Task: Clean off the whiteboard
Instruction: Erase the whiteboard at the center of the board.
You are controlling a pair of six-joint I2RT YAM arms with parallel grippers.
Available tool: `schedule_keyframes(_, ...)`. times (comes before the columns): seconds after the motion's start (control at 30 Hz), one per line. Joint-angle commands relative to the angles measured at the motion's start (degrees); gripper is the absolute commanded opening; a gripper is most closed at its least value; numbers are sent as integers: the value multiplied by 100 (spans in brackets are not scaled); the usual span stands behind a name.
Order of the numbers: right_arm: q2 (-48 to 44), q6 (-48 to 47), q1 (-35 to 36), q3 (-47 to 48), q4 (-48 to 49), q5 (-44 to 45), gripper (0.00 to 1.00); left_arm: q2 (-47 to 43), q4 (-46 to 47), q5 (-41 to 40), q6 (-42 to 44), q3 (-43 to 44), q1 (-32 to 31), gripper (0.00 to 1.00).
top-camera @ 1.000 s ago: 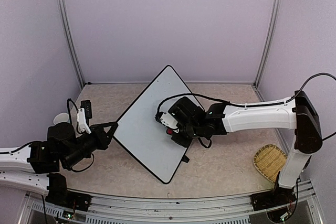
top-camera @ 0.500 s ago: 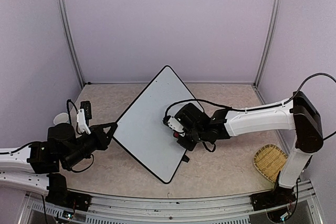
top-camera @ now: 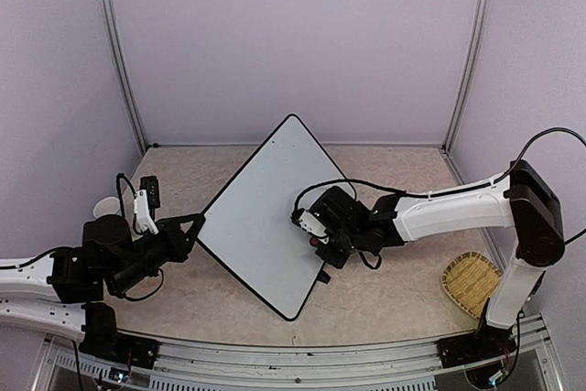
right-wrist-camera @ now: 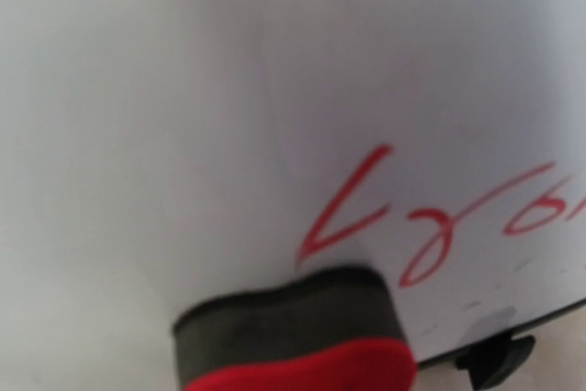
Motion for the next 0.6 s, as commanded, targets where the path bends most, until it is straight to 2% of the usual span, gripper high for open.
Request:
schedule_keyframes(0.0, 77, -23, -23, 408, 44, -221, 21, 166, -420, 649, 329, -155, -114, 0)
schedule_keyframes(0.33, 498, -75, -22, 1612, -329, 41, 21, 143, -432, 675, 304, -158, -117, 0)
schedule_keyframes(0.57, 542, 30, -16, 1295, -439, 143, 21, 55, -455, 649, 306, -195, -116, 0)
